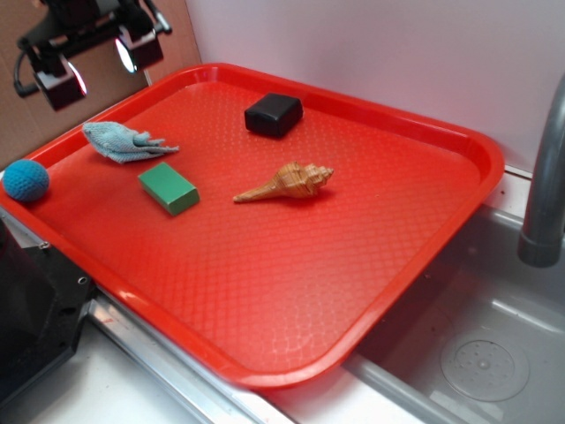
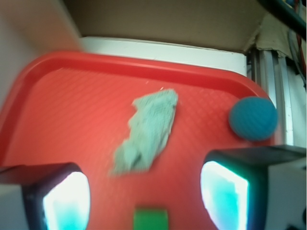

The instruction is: Grab the blue cloth.

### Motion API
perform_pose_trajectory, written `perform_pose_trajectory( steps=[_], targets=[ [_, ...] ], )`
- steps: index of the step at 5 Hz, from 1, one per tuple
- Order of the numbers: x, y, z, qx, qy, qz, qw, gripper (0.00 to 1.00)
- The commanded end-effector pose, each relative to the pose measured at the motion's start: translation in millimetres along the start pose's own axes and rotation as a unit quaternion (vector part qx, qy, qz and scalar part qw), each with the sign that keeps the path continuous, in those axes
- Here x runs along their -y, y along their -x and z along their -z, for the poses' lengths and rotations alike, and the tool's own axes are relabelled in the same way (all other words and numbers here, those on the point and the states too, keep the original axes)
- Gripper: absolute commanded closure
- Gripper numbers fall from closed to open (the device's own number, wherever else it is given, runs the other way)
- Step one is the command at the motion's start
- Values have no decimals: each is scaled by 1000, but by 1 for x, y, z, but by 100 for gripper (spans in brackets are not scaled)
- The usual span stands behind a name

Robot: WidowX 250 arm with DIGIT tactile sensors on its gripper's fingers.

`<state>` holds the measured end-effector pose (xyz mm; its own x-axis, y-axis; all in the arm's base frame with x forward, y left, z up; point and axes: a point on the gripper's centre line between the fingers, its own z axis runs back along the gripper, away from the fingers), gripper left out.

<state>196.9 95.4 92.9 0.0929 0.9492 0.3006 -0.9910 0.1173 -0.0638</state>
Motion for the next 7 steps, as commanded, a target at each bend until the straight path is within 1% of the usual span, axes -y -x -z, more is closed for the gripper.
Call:
perform_pose_trajectory(
  steps=[1, 2, 3, 4, 5, 6, 7],
  targets=[
    [-15, -23, 28, 31, -40, -64, 997, 0],
    [-16, -17, 49, 71, -44, -64, 994, 0],
    [-14, -13, 57, 73, -30, -69, 994, 0],
    [-13, -10, 66, 69, -37, -60, 995, 0],
    [-10, -7, 75, 67, -37, -58, 995, 0],
    [-11, -7, 76, 72, -32, -63, 995, 100],
    [-13, -7, 70, 70, -20, -65, 995, 100]
  ],
)
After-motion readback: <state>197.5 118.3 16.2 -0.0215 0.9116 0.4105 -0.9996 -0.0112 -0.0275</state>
